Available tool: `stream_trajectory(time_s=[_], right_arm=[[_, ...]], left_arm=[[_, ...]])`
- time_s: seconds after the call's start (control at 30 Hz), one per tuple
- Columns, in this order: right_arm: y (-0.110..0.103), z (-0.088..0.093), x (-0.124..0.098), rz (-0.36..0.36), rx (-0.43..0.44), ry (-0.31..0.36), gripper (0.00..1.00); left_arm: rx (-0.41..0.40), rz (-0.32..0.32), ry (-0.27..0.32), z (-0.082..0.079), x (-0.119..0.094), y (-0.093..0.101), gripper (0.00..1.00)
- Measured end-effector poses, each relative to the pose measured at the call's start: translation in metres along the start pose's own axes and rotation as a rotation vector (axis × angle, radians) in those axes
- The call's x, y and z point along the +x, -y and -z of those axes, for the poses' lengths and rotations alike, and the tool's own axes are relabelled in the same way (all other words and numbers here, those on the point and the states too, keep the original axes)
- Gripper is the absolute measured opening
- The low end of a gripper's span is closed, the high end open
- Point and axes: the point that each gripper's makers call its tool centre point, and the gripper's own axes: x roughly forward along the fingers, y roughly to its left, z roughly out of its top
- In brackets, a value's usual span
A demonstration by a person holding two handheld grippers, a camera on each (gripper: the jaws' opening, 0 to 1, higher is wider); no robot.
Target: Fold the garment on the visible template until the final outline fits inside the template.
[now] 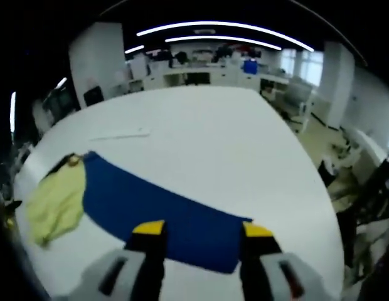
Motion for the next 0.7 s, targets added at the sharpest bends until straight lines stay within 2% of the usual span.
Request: stream_trajectory(time_s=[0.1,0.27,0.33,0.43,0.5,0.6,0.7], right_arm=[[-0.011,0.005,-0.001,-0.03,-0.026,-0.018,0.53],[-0.031,0.003,-0.006,-0.08,-0.061,-0.003,0.78],[-0.047,0.003,-0.011,-0.103,-0.079,0.0,0.85],[-0.059,0.0,-0.013,-0.131,-0.096,0.022,0.94],[-0.07,-0.001,-0.016,-0.16,-0.116,0.027,0.98],[-0.09,0.001,-0.025,-0.18,-0.171,0.036,0.99],[-0.095,-0.001,-0.026,-0.197,-0.173,0.044,0.99]], left_arm=[[-0.003,0.007,0.004,-0.002,0.001,0.002,0.78],[0.003,0.009,0.015,-0.005,0.001,0.0,0.77],[0.005,0.009,0.018,-0.006,0.001,0.0,0.77],[0.001,0.008,0.015,-0.005,0.002,0.0,0.76],[-0.001,0.009,0.013,-0.005,0.003,0.001,0.76],[0.002,0.011,0.006,-0.003,0.004,0.002,0.74],[0.002,0.014,-0.003,-0.002,0.006,0.003,0.73]])
